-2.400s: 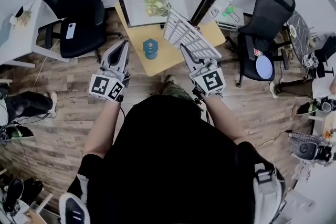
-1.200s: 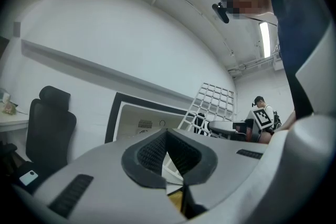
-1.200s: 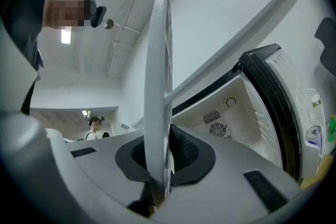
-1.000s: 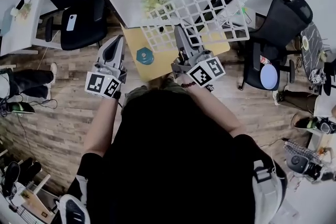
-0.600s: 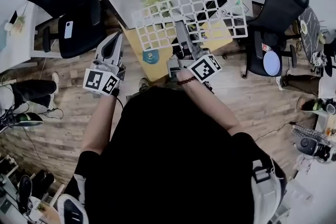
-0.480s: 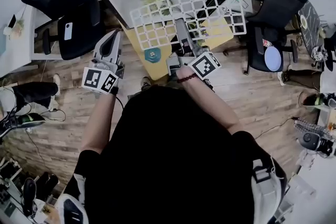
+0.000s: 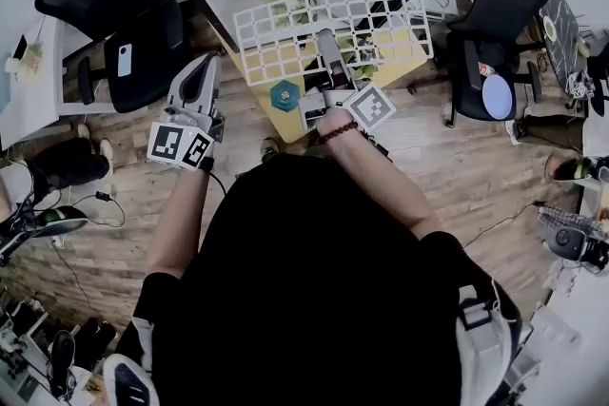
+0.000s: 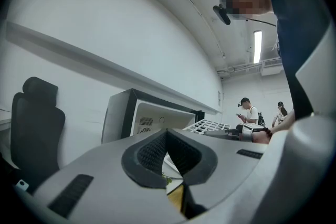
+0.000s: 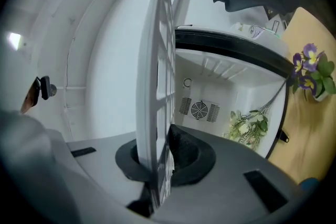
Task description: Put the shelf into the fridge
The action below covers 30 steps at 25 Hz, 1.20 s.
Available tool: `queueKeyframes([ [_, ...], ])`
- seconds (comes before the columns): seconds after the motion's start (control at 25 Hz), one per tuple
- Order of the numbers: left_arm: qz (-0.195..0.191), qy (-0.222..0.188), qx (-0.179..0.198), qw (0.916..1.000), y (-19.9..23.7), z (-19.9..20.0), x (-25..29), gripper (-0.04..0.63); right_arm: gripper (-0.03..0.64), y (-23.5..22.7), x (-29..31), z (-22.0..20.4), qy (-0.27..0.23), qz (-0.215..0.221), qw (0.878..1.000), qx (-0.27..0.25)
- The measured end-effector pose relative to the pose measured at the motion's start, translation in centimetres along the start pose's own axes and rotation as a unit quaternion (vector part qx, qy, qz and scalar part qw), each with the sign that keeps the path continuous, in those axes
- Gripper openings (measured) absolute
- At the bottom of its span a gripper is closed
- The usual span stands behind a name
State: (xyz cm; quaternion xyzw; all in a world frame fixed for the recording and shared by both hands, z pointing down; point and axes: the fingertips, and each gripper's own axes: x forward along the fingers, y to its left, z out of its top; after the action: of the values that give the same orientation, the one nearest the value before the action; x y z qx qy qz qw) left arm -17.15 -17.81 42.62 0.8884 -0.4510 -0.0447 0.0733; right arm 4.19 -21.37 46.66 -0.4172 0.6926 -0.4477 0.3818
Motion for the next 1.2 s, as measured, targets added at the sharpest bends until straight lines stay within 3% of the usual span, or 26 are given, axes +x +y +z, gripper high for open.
queueKeyframes([
  [0.52, 0.002, -0.008, -0.004, 1.0, 0.1, 0.2, -0.5, 0.017, 0.038, -1.7, 1.5, -1.4, -0.009, -0.016, 0.995, 0.093],
  [1.2, 0.019, -0.008, -0.009, 0.9997, 0.3, 0.0, -1.2, 0.017, 0.039, -3.5, 3.1, -3.2, 0.017, -0.024, 0.989, 0.144],
])
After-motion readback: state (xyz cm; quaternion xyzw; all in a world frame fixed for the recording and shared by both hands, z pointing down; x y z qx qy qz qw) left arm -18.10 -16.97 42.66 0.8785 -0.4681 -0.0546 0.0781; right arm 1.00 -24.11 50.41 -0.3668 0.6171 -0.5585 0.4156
